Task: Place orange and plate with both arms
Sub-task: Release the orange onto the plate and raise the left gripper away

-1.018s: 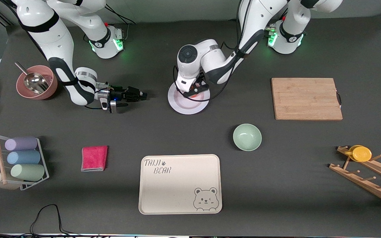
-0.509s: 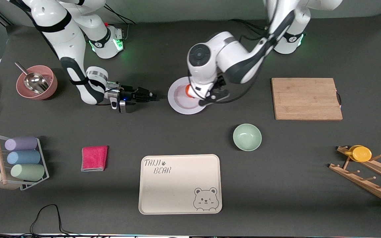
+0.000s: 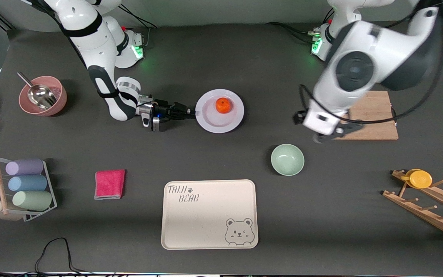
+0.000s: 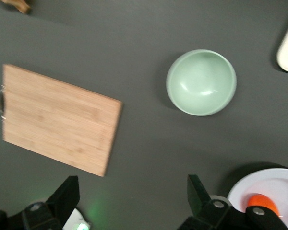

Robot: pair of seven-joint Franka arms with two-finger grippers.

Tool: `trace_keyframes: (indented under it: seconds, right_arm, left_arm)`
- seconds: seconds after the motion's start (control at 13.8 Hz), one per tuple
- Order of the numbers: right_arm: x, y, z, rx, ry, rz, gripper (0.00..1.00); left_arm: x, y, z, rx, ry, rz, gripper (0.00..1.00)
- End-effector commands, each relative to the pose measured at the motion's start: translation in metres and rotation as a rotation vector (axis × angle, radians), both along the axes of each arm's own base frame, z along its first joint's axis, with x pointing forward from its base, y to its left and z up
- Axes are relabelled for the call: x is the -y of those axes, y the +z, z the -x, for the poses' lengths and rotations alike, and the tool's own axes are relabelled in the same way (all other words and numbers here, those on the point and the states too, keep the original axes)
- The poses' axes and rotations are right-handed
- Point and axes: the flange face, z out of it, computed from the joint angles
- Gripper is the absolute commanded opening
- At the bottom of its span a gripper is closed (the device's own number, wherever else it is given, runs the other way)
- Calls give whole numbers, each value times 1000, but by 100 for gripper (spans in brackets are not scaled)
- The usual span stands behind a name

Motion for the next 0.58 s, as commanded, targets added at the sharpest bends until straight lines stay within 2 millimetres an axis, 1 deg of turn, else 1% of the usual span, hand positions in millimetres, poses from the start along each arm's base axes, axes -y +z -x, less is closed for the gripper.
trace_keyframes:
  seconds: [0.0, 0.07, 0.15, 0.22, 0.29, 0.36, 0.44, 0.51]
  right_arm:
    - [-28, -7, 2, 11, -28, -7, 39]
    - [-34, -6, 1, 13, -34, -3, 40]
    - [-36, -6, -2, 18, -36, 2, 39]
    - [-37, -5, -3, 20, -35, 1, 39]
    - [-37, -5, -3, 21, -33, 1, 30]
    - [-37, -5, -3, 23, -33, 0, 14]
    - [-37, -5, -3, 23, -33, -1, 0]
    - [-36, -5, -4, 22, -36, -1, 0]
  left_arm:
    - [-75, 27, -5, -14, -101, 40, 100]
    - [-105, 34, -6, -24, -139, 53, 100]
    - [-137, 41, -8, -24, -169, 66, 100]
    - [-161, 50, -4, -29, -207, 74, 100]
    - [-180, 59, 2, -44, -227, 74, 100]
    - [-198, 70, 9, -43, -214, 65, 100]
    - [-209, 82, 17, -30, -202, 58, 100]
    - [-214, 85, 21, -33, -196, 61, 100]
